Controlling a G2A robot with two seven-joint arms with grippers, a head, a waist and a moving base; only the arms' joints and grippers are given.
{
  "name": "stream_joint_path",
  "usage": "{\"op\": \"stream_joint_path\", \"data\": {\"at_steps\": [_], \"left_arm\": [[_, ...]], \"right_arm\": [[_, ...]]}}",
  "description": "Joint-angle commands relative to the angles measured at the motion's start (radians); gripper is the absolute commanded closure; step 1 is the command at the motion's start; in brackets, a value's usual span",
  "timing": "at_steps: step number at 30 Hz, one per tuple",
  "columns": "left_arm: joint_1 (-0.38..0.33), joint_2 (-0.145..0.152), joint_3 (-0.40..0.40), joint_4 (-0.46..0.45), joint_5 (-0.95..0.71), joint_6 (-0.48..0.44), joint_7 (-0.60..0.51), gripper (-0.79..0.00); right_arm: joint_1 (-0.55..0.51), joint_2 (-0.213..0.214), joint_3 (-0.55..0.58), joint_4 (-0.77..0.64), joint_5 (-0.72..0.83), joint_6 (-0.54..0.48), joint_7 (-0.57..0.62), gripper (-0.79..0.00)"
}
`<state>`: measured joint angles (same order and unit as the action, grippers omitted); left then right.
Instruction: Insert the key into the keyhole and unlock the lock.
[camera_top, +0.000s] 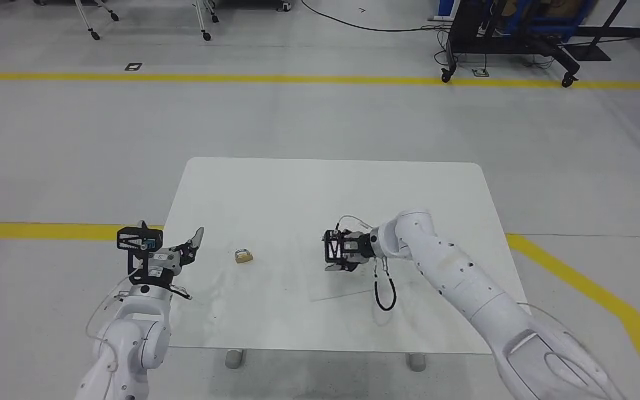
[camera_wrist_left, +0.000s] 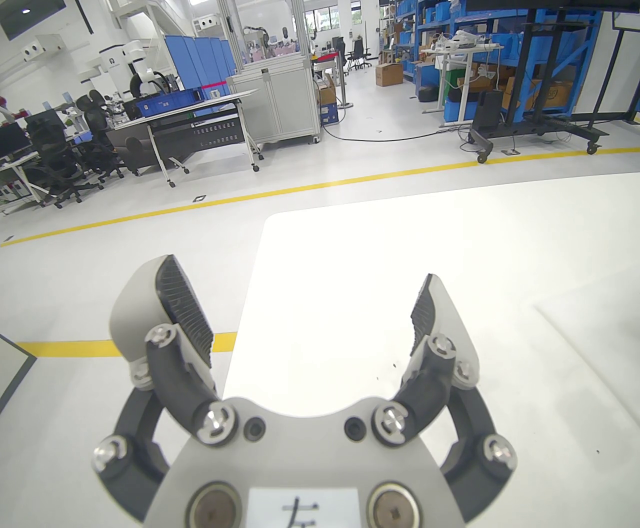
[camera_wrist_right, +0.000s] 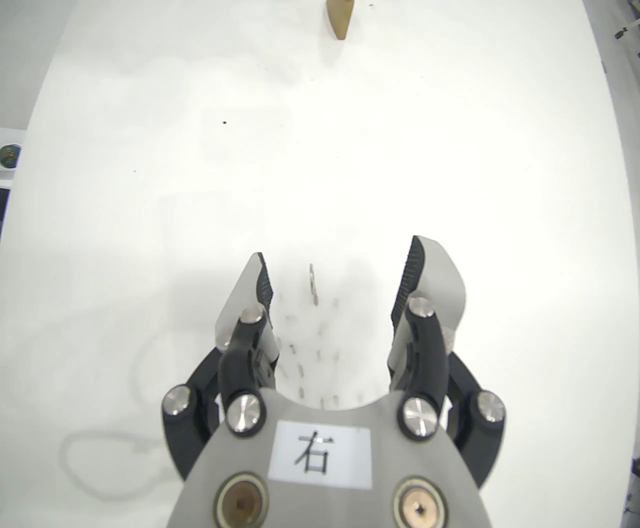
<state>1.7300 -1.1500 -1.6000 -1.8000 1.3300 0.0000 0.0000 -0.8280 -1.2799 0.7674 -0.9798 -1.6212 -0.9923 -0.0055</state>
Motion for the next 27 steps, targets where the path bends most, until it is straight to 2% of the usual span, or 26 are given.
{"op": "stream_joint_path", "data": {"at_steps": [1,2,3,4,12,20,27], "left_arm": [[0.000,0.000,0.000,0.000,0.000,0.000,0.000,-0.785],[0.000,0.000,0.000,0.000,0.000,0.000,0.000,-0.785],[0.000,0.000,0.000,0.000,0.000,0.000,0.000,-0.785],[0.000,0.000,0.000,0.000,0.000,0.000,0.000,-0.785],[0.000,0.000,0.000,0.000,0.000,0.000,0.000,-0.785],[0.000,0.000,0.000,0.000,0.000,0.000,0.000,-0.785],[0.000,0.000,0.000,0.000,0.000,0.000,0.000,-0.785]], "right_arm": [[0.010,-0.006,-0.014,0.020,-0.004,0.000,-0.010,-0.265],[0.015,-0.009,-0.023,0.027,-0.009,-0.002,-0.016,-0.219],[0.019,-0.011,-0.029,0.035,-0.011,0.000,-0.021,-0.129],[0.023,-0.014,-0.036,0.040,-0.014,0.001,-0.028,0.000],[0.050,-0.022,-0.064,0.040,-0.058,0.031,-0.056,0.000],[0.031,0.005,-0.016,-0.045,-0.114,0.129,-0.112,0.000],[0.031,0.005,-0.016,-0.045,-0.114,0.129,-0.112,0.000]]}}
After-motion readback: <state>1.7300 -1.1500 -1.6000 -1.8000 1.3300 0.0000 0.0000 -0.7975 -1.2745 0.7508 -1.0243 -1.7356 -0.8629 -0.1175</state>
